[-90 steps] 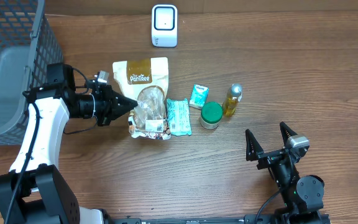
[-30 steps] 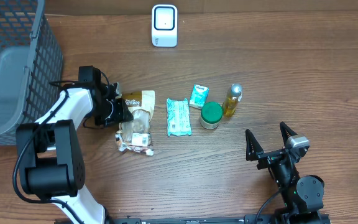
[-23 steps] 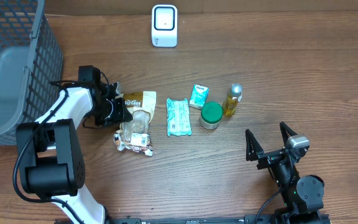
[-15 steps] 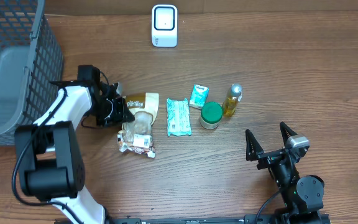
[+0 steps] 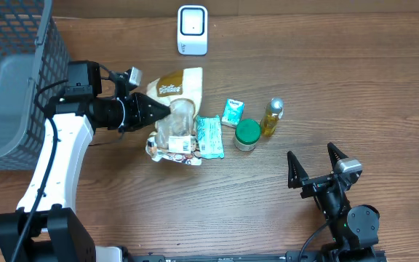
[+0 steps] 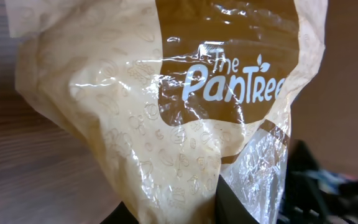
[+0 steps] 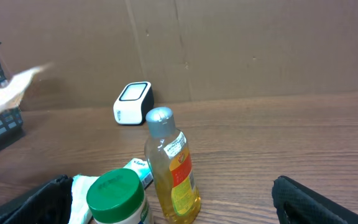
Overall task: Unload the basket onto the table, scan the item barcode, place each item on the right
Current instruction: 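Raise the PanTree bag to the white scanner and hold it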
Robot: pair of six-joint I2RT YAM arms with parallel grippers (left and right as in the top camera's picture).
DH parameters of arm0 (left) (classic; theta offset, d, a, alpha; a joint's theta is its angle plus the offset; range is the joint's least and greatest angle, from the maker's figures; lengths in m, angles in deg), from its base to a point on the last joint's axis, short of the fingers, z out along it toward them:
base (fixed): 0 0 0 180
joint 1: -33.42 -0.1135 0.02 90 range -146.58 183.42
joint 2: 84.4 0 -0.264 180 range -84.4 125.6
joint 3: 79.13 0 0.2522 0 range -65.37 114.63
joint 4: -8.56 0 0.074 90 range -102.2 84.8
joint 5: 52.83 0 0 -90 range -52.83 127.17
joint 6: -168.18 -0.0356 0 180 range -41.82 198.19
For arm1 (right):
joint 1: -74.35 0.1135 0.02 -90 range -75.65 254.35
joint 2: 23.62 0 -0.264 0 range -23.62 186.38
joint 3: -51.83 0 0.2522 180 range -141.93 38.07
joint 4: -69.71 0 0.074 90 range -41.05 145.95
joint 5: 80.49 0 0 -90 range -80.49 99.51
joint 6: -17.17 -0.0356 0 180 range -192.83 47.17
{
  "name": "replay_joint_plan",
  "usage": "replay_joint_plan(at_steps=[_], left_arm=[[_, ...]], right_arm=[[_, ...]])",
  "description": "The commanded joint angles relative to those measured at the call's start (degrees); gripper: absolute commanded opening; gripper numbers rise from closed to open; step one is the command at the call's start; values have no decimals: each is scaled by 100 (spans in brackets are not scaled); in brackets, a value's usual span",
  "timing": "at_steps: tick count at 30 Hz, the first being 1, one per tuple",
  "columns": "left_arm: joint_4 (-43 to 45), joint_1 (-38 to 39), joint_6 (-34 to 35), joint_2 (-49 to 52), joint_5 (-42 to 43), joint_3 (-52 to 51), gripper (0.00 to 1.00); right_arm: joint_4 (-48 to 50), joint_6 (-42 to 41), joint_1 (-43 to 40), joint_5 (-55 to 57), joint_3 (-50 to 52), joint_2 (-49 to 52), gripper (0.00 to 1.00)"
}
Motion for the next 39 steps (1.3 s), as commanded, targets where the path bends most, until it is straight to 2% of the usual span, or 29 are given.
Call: replay_joint_plan(at_steps=[1,4,7,9,12,15,19,24,26,30,33,39], left_arm=[[-59,22,101,-74,1436,103,11],[-170,22,203,-74,1703,103,10],[-319,22,614,-74,1641,103,6],[-485,28,809,-83,1333,103,6],[-774,118,807,-140,452,103,6],[-903,264,807,-245,-50,103,6],[-723,332,962,-424,-538,103,6],[9,341,1231,-815,-846,378,4],[-164,407,1228,-872,-1377,857,4],[-892,807,1231,-743,-3115,2299,4],[-1287,1204,1150,-476,-4035,3324,4],[-1316,1991,603,313,-6358,4662,4]], right_arm=[[15,20,-17,55,61,-57,100],[15,20,-17,55,61,-57,100],[15,20,-15,55,61,-57,100],[15,20,-17,55,61,-57,100],[15,20,-17,55,59,-57,100],[17,20,-17,55,59,-57,100],[15,20,-17,55,61,-57,100],[15,20,-17,55,61,-57,100],[15,20,-17,55,59,-57,100],[15,20,-17,55,59,-57,100],[15,20,-17,55,59,-57,100],[15,20,-15,55,59,-57,100]])
